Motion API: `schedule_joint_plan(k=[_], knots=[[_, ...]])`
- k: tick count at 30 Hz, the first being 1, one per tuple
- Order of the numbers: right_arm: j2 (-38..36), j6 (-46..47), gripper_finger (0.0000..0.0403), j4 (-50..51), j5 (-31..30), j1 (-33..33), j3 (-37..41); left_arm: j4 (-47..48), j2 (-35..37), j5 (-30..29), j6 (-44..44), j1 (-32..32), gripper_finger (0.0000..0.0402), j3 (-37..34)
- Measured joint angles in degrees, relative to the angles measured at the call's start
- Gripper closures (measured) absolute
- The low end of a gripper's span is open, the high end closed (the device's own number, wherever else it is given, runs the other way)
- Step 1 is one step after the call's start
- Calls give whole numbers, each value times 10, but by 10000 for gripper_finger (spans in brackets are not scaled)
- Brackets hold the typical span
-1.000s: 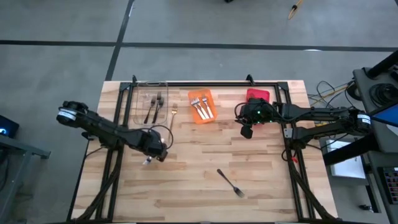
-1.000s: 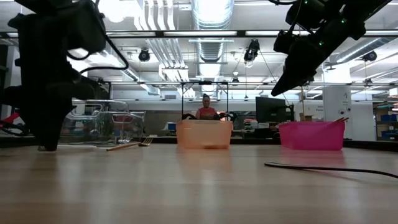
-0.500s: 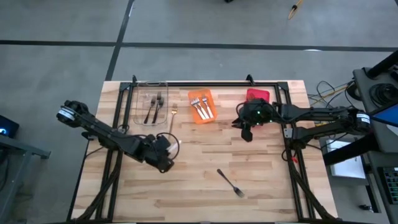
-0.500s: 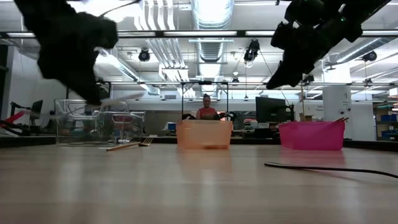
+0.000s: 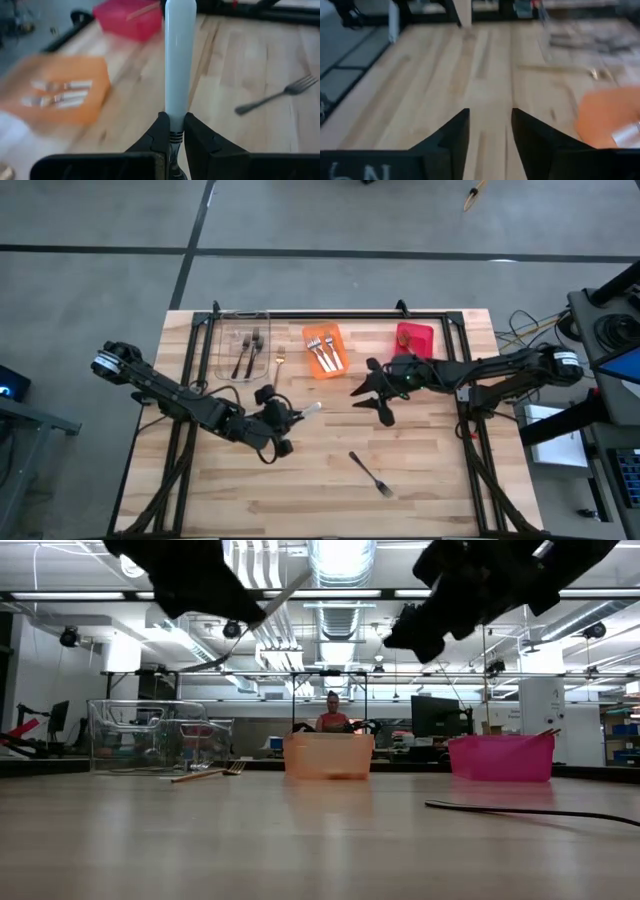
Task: Sort silverware by color (type)
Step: Put the white fork into the orange bin
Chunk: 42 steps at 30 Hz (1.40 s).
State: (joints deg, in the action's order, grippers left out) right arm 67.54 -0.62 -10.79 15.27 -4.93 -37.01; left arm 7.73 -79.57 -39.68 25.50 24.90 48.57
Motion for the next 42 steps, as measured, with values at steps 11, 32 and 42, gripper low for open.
schedule_joint_plan(k=[11,32,42], knots=[[99,24,222,-281,0,36,0,-102,0,-5,-88,-10,398,-3],[143,36,261,-131,-3,34,-64,-133,-114,30,-35,-19,401,-3],[129,-22,260,160,-85,49,-64,-161,-114,26,-112,-27,401,-1]])
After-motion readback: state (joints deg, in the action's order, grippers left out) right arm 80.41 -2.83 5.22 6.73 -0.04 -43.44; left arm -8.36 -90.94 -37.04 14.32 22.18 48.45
